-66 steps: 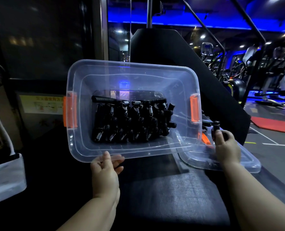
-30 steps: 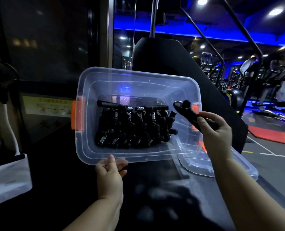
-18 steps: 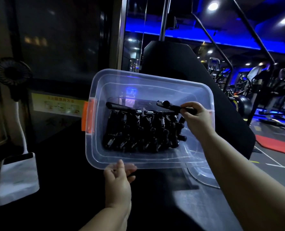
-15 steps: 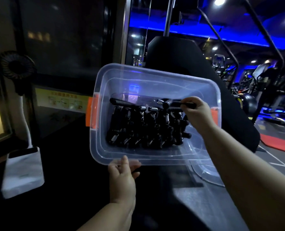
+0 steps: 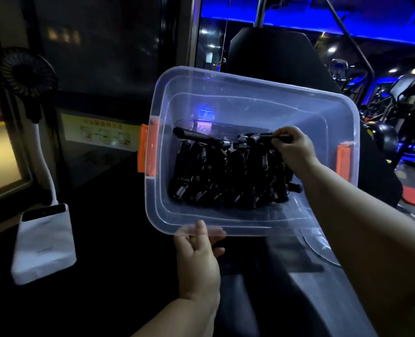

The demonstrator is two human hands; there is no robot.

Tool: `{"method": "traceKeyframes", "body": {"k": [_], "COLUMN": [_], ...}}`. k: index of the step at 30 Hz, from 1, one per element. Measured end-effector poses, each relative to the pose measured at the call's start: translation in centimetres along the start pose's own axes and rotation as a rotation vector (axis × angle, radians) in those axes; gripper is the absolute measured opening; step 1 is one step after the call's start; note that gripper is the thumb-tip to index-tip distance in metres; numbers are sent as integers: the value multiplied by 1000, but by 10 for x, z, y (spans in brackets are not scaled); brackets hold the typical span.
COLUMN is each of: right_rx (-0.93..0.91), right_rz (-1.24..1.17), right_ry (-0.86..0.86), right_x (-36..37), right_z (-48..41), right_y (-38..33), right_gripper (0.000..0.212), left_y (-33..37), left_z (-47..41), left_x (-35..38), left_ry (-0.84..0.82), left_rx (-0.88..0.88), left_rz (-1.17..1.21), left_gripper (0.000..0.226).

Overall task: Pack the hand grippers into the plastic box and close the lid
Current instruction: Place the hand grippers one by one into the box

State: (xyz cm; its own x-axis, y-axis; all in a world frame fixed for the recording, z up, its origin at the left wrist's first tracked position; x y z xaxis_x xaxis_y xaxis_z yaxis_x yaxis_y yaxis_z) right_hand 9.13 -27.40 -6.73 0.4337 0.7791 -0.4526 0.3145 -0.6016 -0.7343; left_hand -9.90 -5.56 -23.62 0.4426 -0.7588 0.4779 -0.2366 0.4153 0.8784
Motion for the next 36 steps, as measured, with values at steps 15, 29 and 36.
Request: {"method": "traceKeyframes", "body": {"k": [15, 29, 36], "right_rx": [-12, -40, -88], "right_rz": [291, 217, 130], "right_ry": [34, 91, 78], "right_x": [24, -13, -44], "right_z": [-30, 21, 70], "right_y": [15, 18, 23], "right_gripper": [26, 30, 21], "left_y": [1, 1, 1], "left_z": [-2, -5, -2], "left_x": [1, 0, -1], "left_ry": [20, 38, 49], "left_rx": [31, 57, 60], "left_rz": [-2, -29, -35], "left_gripper": [12, 12, 12]}}
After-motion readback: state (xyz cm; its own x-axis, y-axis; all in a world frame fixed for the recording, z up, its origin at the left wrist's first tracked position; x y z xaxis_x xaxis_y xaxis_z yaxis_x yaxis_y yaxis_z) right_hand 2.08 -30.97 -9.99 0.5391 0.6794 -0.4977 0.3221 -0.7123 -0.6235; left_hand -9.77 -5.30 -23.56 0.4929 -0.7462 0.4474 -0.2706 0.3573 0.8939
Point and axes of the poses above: each hand's wrist, its own z-axis away from the middle knuckle, its own x-axis out of the palm, y = z × x, the point moved 8 cm from there along -z, towards the middle knuckle, and after that the axes turned 1 degree about -z, right-handed, at the moved point
